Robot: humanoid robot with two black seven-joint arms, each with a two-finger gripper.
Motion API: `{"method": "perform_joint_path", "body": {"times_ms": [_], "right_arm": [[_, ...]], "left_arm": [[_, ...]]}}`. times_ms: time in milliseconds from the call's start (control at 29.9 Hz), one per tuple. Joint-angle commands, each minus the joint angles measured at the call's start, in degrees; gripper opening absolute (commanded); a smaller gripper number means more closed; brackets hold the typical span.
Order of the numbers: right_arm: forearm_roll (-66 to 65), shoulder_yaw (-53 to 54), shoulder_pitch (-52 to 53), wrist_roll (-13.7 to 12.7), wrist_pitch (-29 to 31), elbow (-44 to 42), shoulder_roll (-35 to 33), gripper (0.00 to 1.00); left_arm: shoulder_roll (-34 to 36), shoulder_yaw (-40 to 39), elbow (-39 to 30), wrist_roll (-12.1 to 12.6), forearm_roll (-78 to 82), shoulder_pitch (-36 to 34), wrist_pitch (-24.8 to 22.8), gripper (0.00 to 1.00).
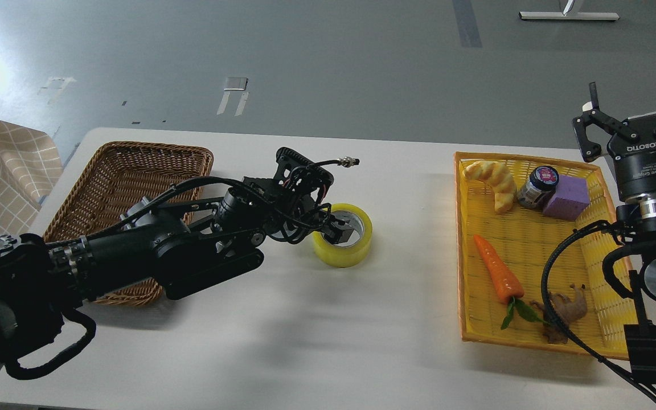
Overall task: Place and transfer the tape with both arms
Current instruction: 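Grip the tape roll through its hole with the left gripper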
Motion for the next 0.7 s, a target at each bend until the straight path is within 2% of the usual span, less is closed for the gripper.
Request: {"method": "perform_joint_path", "body": {"times_ms": [0, 301, 669], "right_arm": [[0.0, 0.0, -0.06, 0.02, 0.0, 0.0, 0.0, 1.0], [0.0, -0.09, -0.24, 0.02, 0.0, -0.09, 0.0, 1.0], [0.0, -0.09, -0.33, 0.02, 0.0, -0.18, 0.0, 1.0]], "left_arm": [[-0.45, 0.1, 1.43, -0.08, -0.01, 0.83, 0.0, 0.93], [-0.54, 0.01, 1.78, -0.17, -0.01, 1.44, 0.09, 0.83], [-1.42, 0.01, 2.57, -0.08, -1.07, 1.88, 0.0, 0.63]]}}
